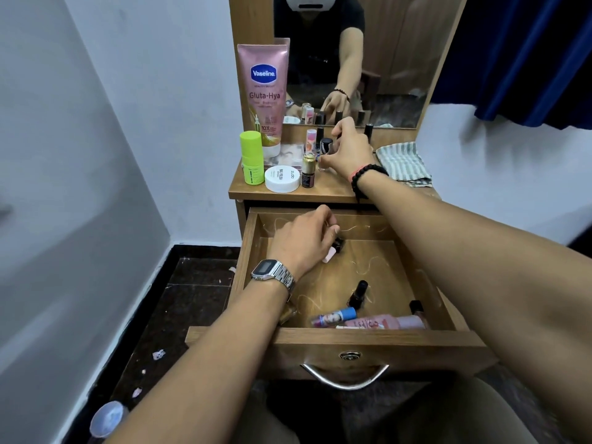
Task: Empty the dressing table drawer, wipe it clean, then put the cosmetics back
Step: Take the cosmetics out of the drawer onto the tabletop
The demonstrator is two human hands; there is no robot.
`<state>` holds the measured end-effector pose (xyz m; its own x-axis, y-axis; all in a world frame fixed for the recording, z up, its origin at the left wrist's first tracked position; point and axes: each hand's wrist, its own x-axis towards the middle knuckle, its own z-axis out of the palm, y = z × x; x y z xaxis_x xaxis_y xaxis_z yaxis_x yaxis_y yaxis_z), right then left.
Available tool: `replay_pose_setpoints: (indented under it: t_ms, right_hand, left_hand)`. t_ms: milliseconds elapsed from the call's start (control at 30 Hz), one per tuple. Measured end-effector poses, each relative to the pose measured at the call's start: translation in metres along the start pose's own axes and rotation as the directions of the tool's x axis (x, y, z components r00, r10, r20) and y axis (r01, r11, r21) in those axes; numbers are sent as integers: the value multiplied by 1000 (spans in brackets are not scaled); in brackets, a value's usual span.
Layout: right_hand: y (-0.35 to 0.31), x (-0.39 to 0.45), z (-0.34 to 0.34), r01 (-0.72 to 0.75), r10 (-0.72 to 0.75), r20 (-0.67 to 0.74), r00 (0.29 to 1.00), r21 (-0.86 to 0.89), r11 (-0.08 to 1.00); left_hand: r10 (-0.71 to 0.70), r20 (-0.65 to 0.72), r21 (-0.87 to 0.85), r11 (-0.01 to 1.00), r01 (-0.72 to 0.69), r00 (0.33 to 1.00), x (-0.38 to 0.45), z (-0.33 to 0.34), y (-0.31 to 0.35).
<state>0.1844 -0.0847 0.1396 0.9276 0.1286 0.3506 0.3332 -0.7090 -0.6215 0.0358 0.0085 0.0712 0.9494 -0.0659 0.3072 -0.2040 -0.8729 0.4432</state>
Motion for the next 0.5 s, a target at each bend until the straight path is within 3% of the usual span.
replay_pose_setpoints:
  t_ms: [167,200,267,367,500]
  right_hand:
    - [0,-28,-25,220,-174,-244,954,175,960]
    - [3,-40,-30,276,-236,-198,951,205,939]
    - [16,-65,-34,374,-388,60,920,164,913]
    - [49,-97,-19,465,-375,517,769,-51,884]
    - [79,-109,3,507,-248,624,741,-277,816]
  left_hand:
    - [-67,29,110,992,63,997,-2,0,-4]
    - [-82,41,149,986,75,996,-2,0,-3]
    - [-112,45,207,973,100,993,-2,-1,-1]
    - [-159,50,233,962,144,986,-2,-3,-2]
    - [-190,75,213,962,171,979,-4,-1,-2]
